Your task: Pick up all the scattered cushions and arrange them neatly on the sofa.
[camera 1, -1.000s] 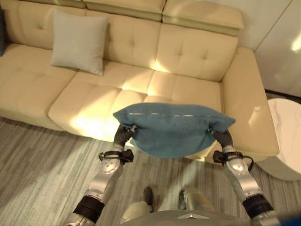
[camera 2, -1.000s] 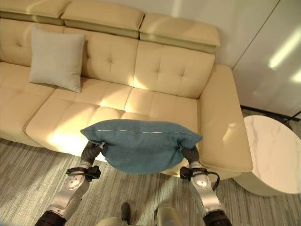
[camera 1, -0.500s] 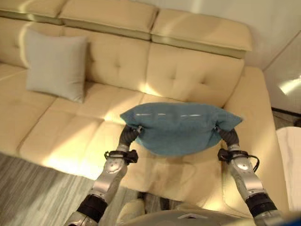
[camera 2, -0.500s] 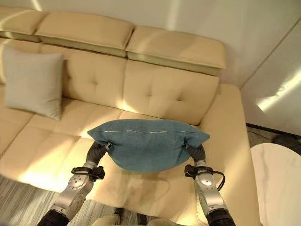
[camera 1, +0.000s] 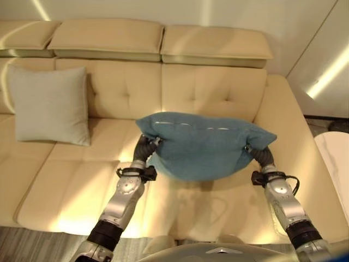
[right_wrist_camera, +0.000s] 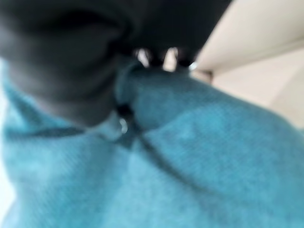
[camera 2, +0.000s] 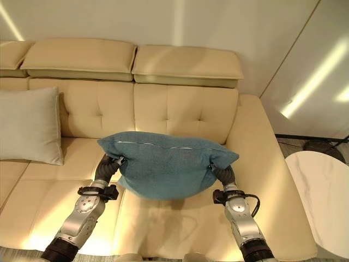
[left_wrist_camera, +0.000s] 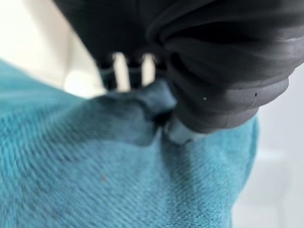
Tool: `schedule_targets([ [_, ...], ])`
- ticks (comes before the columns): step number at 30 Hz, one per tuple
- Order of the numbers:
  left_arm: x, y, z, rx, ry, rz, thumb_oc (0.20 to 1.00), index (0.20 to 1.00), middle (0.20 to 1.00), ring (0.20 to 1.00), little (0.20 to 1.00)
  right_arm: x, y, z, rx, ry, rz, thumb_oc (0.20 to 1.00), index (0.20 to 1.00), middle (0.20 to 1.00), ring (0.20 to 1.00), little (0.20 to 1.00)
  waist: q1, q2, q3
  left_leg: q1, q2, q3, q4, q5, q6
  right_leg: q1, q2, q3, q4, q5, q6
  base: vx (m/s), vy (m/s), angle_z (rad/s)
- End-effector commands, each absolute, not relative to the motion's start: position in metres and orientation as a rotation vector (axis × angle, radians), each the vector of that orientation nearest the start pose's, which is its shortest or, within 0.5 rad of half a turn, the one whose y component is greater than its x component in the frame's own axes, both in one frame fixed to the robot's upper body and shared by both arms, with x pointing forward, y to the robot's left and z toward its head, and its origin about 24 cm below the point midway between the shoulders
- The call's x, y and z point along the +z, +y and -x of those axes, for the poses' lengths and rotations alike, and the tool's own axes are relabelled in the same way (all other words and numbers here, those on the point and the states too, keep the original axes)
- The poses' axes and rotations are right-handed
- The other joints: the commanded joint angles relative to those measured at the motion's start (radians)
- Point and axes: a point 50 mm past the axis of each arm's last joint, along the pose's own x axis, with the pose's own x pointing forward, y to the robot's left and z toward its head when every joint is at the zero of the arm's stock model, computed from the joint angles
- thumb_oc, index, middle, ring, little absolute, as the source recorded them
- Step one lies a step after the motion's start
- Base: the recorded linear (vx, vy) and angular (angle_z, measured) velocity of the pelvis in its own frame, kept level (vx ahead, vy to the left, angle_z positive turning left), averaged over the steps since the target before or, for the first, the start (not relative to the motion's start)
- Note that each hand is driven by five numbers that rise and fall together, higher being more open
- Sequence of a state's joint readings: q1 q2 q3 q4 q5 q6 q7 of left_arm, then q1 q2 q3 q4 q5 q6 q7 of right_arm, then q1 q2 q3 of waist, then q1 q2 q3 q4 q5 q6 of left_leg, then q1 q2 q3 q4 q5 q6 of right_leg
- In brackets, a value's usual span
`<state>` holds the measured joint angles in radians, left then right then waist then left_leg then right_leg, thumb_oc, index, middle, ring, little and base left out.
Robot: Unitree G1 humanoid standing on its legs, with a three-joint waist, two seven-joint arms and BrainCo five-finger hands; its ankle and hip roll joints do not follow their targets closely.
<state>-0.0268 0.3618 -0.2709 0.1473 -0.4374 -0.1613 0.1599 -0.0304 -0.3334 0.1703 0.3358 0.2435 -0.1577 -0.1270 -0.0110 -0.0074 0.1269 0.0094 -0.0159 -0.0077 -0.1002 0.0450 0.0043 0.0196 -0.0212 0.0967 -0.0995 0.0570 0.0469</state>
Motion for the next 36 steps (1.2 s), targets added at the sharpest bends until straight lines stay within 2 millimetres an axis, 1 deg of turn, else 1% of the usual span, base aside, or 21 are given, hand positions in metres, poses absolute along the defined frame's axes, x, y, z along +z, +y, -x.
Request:
schedule_targets([
  [1, 0.072, 0.145, -0.268, -0.157, -0.198, 0.080, 0.200, 0.200, 0.200, 0.200, 0.200, 0.037, -0.191, -0.268, -0.009, -0.074, 0.144, 0.200, 0.200, 0.200, 0.200, 0.200, -0.008, -0.031, -0.103, 0.058, 0.024, 0.039, 0.013, -0.051, -0.052, 0.025, -0.053, -0.042, 0.012, -0.013, 0.126, -0.03, -0.026, 0.04],
  [4, 0.087, 0.139, -0.280, -0.141, -0.257, 0.066, 0.200, 0.200, 0.200, 0.200, 0.200, 0.053, -0.186, -0.280, -0.011, -0.139, 0.178, 0.200, 0.200, 0.200, 0.200, 0.200, -0.013, -0.023, -0.092, 0.038, 0.025, 0.045, 0.013, -0.048, -0.058, 0.005, -0.057, -0.055, 0.012, -0.010, 0.133, -0.04, -0.012, 0.06],
  [5, 0.096, 0.135, -0.289, -0.134, -0.286, 0.064, 0.200, 0.200, 0.200, 0.200, 0.200, 0.065, -0.181, -0.289, -0.006, -0.186, 0.195, 0.200, 0.200, 0.200, 0.200, 0.200, -0.015, -0.021, -0.085, 0.026, 0.027, 0.046, 0.013, -0.046, -0.061, -0.006, -0.059, -0.058, 0.012, -0.007, 0.134, -0.06, 0.007, 0.09],
  [7, 0.106, 0.132, -0.299, -0.118, -0.317, 0.047, 0.200, 0.200, 0.200, 0.200, 0.200, 0.076, -0.177, -0.298, 0.001, -0.222, 0.211, 0.200, 0.200, 0.200, 0.200, 0.200, -0.018, -0.017, -0.078, 0.014, 0.029, 0.048, 0.013, -0.043, -0.063, -0.020, -0.060, -0.062, 0.012, -0.006, 0.136, -0.06, 0.007, 0.04],
  [8, 0.117, 0.128, -0.311, -0.094, -0.348, 0.033, 0.200, 0.200, 0.200, 0.200, 0.200, 0.093, -0.171, -0.310, 0.000, -0.274, 0.218, 0.200, 0.200, 0.200, 0.200, 0.200, -0.020, -0.017, -0.068, -0.005, 0.031, 0.051, 0.013, -0.038, -0.065, -0.040, -0.059, -0.062, 0.012, 0.001, 0.138, -0.13, 0.008, -0.02],
  [9, 0.136, 0.125, -0.328, -0.057, -0.390, 0.042, 0.200, 0.200, 0.200, 0.200, 0.200, 0.114, -0.159, -0.324, 0.011, -0.337, 0.219, 0.200, 0.200, 0.200, 0.200, 0.200, -0.022, -0.016, -0.055, -0.040, 0.033, 0.057, 0.013, -0.030, -0.065, -0.080, -0.057, -0.058, 0.012, 0.013, 0.141, -0.12, 0.006, -0.03],
  [11, 0.137, 0.125, -0.328, -0.057, -0.392, 0.042, 0.200, 0.200, 0.200, 0.200, 0.200, 0.114, -0.159, -0.325, 0.011, -0.339, 0.219, 0.200, 0.200, 0.200, 0.200, 0.200, -0.022, -0.016, -0.055, -0.042, 0.034, 0.058, 0.013, -0.030, -0.065, -0.082, -0.057, -0.057, 0.012, 0.013, 0.141, -0.10, 0.010, -0.04],
  [12, 0.160, 0.120, -0.345, -0.033, -0.439, 0.040, 0.200, 0.200, 0.200, 0.200, 0.200, 0.139, -0.146, -0.340, 0.018, -0.404, 0.214, 0.200, 0.200, 0.200, 0.200, 0.200, -0.024, -0.013, -0.039, -0.091, 0.034, 0.060, 0.013, -0.018, -0.067, -0.139, -0.053, -0.049, 0.012, 0.030, 0.143, -0.17, 0.017, -0.04],
  [13, 0.173, 0.120, -0.352, -0.019, -0.468, 0.030, 0.200, 0.200, 0.200, 0.200, 0.200, 0.152, -0.143, -0.347, 0.017, -0.434, 0.229, 0.200, 0.200, 0.200, 0.200, 0.200, -0.025, -0.013, -0.031, -0.114, 0.034, 0.060, 0.013, -0.011, -0.067, -0.166, -0.052, -0.045, 0.012, 0.040, 0.144, -0.27, 0.025, -0.15],
  [15, 0.209, 0.123, -0.368, 0.014, -0.545, 0.013, 0.200, 0.200, 0.200, 0.200, 0.200, 0.188, -0.133, -0.364, 0.018, -0.513, 0.261, 0.200, 0.200, 0.200, 0.200, 0.200, -0.027, -0.016, -0.020, -0.205, 0.030, 0.059, 0.013, 0.017, -0.072, -0.265, -0.050, -0.036, 0.012, 0.074, 0.147, -0.19, 0.022, -0.29],
  [16, 0.213, 0.124, -0.370, 0.024, -0.554, 0.012, 0.200, 0.200, 0.200, 0.200, 0.200, 0.192, -0.132, -0.367, 0.013, -0.515, 0.259, 0.200, 0.200, 0.200, 0.200, 0.200, -0.026, -0.016, -0.023, -0.222, 0.029, 0.058, 0.013, 0.021, -0.074, -0.280, -0.051, -0.035, 0.012, 0.079, 0.148, -0.06, 0.015, -0.17],
  [17, 0.214, 0.124, -0.370, 0.024, -0.556, 0.012, 0.200, 0.200, 0.200, 0.200, 0.200, 0.192, -0.132, -0.367, 0.013, -0.516, 0.258, 0.200, 0.200, 0.200, 0.200, 0.200, -0.026, -0.016, -0.025, -0.226, 0.029, 0.058, 0.013, 0.022, -0.074, -0.284, -0.051, -0.035, 0.012, 0.079, 0.148, -0.01, 0.012, -0.03],
  [18, 0.225, 0.125, -0.373, 0.033, -0.581, -0.005, 0.200, 0.200, 0.200, 0.200, 0.200, 0.203, -0.135, -0.371, -0.003, -0.533, 0.281, 0.200, 0.200, 0.200, 0.200, 0.200, -0.026, -0.016, -0.027, -0.251, 0.027, 0.057, 0.013, 0.032, -0.079, -0.308, -0.055, -0.038, 0.012, 0.088, 0.150, 0.00, 0.000, 0.00],
  [21, 0.230, 0.121, -0.372, 0.025, -0.594, 0.015, 0.200, 0.200, 0.200, 0.200, 0.200, 0.210, -0.137, -0.375, -0.031, -0.539, 0.287, 0.200, 0.200, 0.200, 0.200, 0.200, -0.020, -0.017, -0.009, -0.275, 0.022, 0.044, 0.013, 0.040, -0.083, -0.327, -0.062, -0.047, 0.012, 0.092, 0.149, 0.03, 0.018, -0.01],
  [25, 0.231, 0.121, -0.366, 0.017, -0.620, 0.045, 0.200, 0.200, 0.200, 0.200, 0.200, 0.212, -0.137, -0.369, -0.023, -0.563, 0.276, 0.200, 0.200, 0.200, 0.200, 0.200, -0.018, -0.022, 0.000, -0.264, 0.020, 0.040, 0.013, 0.036, -0.083, -0.320, -0.064, -0.053, 0.012, 0.089, 0.148, 0.04, 0.005, 0.06],
  [27, 0.222, 0.122, -0.357, 0.002, -0.613, 0.063, 0.200, 0.200, 0.200, 0.200, 0.200, 0.202, -0.139, -0.360, -0.009, -0.563, 0.276, 0.200, 0.200, 0.200, 0.200, 0.200, -0.017, -0.025, 0.001, -0.240, 0.018, 0.041, 0.013, 0.022, -0.079, -0.297, -0.067, -0.055, 0.012, 0.078, 0.145, 0.06, 0.022, 0.05],
  [28, 0.221, 0.122, -0.357, 0.002, -0.612, 0.062, 0.200, 0.200, 0.200, 0.200, 0.200, 0.202, -0.139, -0.360, -0.009, -0.562, 0.276, 0.200, 0.200, 0.200, 0.200, 0.200, -0.016, -0.025, 0.001, -0.239, 0.018, 0.041, 0.013, 0.022, -0.079, -0.296, -0.067, -0.055, 0.012, 0.078, 0.145, 0.02, 0.022, 0.05],
  [29, 0.216, 0.123, -0.355, -0.001, -0.600, 0.059, 0.200, 0.200, 0.200, 0.200, 0.200, 0.196, -0.141, -0.357, -0.011, -0.550, 0.278, 0.200, 0.200, 0.200, 0.200, 0.200, -0.018, -0.024, 0.004, -0.233, 0.017, 0.042, 0.013, 0.019, -0.078, -0.291, -0.069, -0.055, 0.012, 0.075, 0.145, 0.01, 0.012, 0.04],
  [32, 0.213, 0.124, -0.354, 0.002, -0.595, 0.049, 0.200, 0.200, 0.200, 0.200, 0.200, 0.192, -0.143, -0.356, -0.017, -0.540, 0.282, 0.200, 0.200, 0.200, 0.200, 0.200, -0.018, -0.025, 0.009, -0.230, 0.016, 0.042, 0.013, 0.018, -0.076, -0.290, -0.070, -0.056, 0.012, 0.075, 0.145, 0.00, 0.008, 0.02],
  [34, 0.208, 0.124, -0.355, 0.009, -0.572, 0.041, 0.200, 0.200, 0.200, 0.200, 0.200, 0.187, -0.142, -0.354, -0.019, -0.524, 0.275, 0.200, 0.200, 0.200, 0.200, 0.200, -0.021, -0.023, 0.012, -0.240, 0.018, 0.046, 0.013, 0.022, -0.077, -0.299, -0.073, -0.055, 0.012, 0.078, 0.144, 0.00, 0.000, 0.00],
  [36, 0.206, 0.122, -0.356, 0.010, -0.562, 0.029, 0.200, 0.200, 0.200, 0.200, 0.200, 0.186, -0.141, -0.355, -0.020, -0.519, 0.276, 0.200, 0.200, 0.200, 0.200, 0.200, -0.023, -0.021, 0.019, -0.252, 0.017, 0.045, 0.013, 0.026, -0.078, -0.313, -0.075, -0.055, 0.012, 0.083, 0.145, -0.02, 0.000, 0.00],
])
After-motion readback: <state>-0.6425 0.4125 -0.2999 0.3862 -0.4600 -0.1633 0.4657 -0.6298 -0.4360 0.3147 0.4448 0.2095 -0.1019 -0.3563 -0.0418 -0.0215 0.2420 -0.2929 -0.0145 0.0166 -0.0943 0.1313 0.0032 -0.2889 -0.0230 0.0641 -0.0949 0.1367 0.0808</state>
